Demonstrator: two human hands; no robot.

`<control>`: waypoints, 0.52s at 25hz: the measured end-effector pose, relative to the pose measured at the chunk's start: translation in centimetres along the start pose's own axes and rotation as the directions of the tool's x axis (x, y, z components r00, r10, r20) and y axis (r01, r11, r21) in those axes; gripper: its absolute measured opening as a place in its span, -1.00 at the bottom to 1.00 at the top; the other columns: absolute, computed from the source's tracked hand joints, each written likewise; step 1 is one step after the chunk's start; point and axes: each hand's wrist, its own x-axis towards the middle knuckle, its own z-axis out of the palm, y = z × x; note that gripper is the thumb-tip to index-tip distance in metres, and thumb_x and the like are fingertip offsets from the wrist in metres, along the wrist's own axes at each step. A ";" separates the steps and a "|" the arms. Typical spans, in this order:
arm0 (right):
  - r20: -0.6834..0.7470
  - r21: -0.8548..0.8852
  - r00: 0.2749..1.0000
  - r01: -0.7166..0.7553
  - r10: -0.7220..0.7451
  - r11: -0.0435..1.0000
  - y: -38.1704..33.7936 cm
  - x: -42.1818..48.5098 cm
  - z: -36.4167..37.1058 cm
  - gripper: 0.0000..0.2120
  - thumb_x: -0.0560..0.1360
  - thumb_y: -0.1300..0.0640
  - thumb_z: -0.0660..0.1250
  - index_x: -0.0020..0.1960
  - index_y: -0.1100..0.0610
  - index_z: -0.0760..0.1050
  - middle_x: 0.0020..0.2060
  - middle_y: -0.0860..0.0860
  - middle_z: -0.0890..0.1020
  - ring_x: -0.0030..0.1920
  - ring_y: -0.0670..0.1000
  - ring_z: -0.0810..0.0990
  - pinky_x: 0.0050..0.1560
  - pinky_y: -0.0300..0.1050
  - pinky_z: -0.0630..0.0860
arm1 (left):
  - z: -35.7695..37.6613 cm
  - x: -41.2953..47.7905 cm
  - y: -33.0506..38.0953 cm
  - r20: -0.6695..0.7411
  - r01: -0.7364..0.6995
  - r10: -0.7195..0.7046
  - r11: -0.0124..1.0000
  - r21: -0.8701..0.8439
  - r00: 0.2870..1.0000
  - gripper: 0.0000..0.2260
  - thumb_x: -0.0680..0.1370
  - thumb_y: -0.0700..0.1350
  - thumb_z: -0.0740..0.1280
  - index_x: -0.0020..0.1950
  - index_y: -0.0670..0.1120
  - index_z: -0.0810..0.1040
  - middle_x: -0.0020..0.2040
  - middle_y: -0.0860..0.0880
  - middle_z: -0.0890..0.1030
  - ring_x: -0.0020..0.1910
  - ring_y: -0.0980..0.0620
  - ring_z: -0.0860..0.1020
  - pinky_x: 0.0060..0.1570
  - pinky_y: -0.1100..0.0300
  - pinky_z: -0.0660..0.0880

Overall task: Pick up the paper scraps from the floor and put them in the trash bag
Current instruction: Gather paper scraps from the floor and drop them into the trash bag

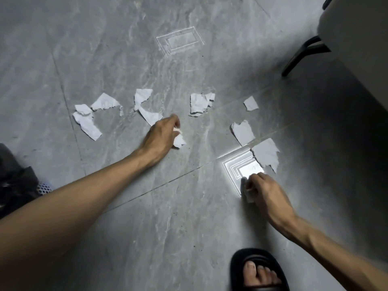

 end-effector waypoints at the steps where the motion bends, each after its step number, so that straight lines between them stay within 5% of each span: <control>1: 0.011 0.030 0.999 0.053 -0.053 0.998 -0.7 0.8 -0.1 -0.78 0.30 0.31 0.27 -0.20 0.00 0.41 -0.22 -0.10 0.48 -0.20 -0.05 0.52 -0.25 -0.13 0.50 | -0.7 0.1 -0.1 -0.049 0.036 -0.038 0.998 -0.043 0.998 -0.74 0.50 -0.25 0.31 0.14 -0.08 0.36 -0.13 -0.03 0.51 -0.29 0.16 0.49 -0.42 0.45 0.41; 4: -0.039 0.138 0.990 0.143 -0.139 0.980 -3.8 4.2 -1.1 -0.77 0.29 0.38 0.25 -0.17 0.10 0.48 -0.25 -0.06 0.52 -0.24 -0.13 0.48 -0.20 -0.33 0.44 | -2.6 1.8 -1.3 -0.129 0.238 -0.240 0.971 -0.027 0.962 -0.55 0.50 -0.25 0.32 0.36 -0.14 0.28 -0.01 -0.13 0.53 -0.09 -0.11 0.54 -0.08 0.10 0.53; 7: -0.102 0.234 0.990 0.119 -0.098 0.965 -7.1 7.1 -1.9 -0.86 0.35 0.34 0.32 -0.21 0.12 0.51 -0.35 -0.07 0.55 -0.28 -0.25 0.48 -0.29 -0.47 0.34 | -3.0 3.1 -3.0 -0.053 0.348 -0.344 0.932 0.106 0.937 -0.75 0.50 -0.24 0.29 0.18 -0.21 0.45 0.08 -0.25 0.57 -0.02 -0.21 0.52 -0.09 0.07 0.44; 10: -0.062 0.346 0.997 0.073 -0.055 0.935 -9.0 8.5 -2.6 -0.88 0.39 0.29 0.29 -0.24 0.10 0.52 -0.35 -0.02 0.61 -0.35 -0.18 0.48 -0.33 -0.38 0.37 | -2.7 2.5 -3.0 -0.043 0.364 -0.362 0.925 0.112 0.931 -0.89 0.50 -0.24 0.27 -0.03 -0.25 0.53 0.02 -0.24 0.60 -0.11 -0.15 0.48 -0.19 0.15 0.31; 13: -0.006 0.501 0.999 -0.028 0.037 0.865 -10.2 8.3 -3.2 -0.91 0.40 0.28 0.32 -0.23 0.12 0.53 -0.29 0.12 0.66 -0.31 -0.03 0.53 -0.23 -0.12 0.48 | -3.9 1.6 -2.0 0.003 0.353 -0.359 0.921 0.163 0.933 -0.86 0.52 -0.21 0.29 -0.09 -0.27 0.58 -0.02 -0.23 0.62 -0.08 -0.18 0.54 -0.17 0.13 0.39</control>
